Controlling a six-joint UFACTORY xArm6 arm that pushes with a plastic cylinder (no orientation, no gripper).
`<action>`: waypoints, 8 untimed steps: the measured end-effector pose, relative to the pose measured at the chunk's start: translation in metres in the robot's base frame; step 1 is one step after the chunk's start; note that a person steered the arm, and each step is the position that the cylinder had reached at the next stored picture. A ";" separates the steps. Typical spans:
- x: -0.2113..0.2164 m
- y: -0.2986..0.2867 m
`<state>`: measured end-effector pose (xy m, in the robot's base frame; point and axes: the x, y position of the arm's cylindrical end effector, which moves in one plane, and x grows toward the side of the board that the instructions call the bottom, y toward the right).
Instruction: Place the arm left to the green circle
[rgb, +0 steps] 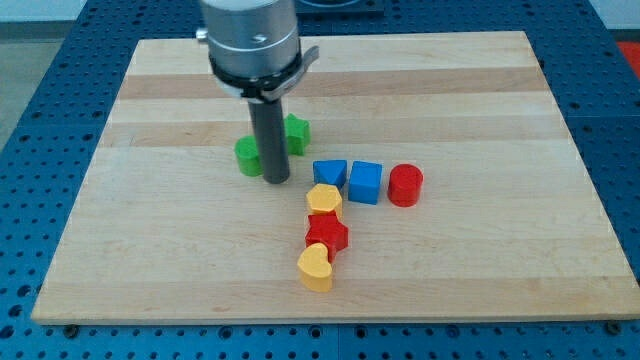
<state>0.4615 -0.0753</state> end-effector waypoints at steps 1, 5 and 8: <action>0.009 -0.030; 0.003 -0.069; -0.020 -0.057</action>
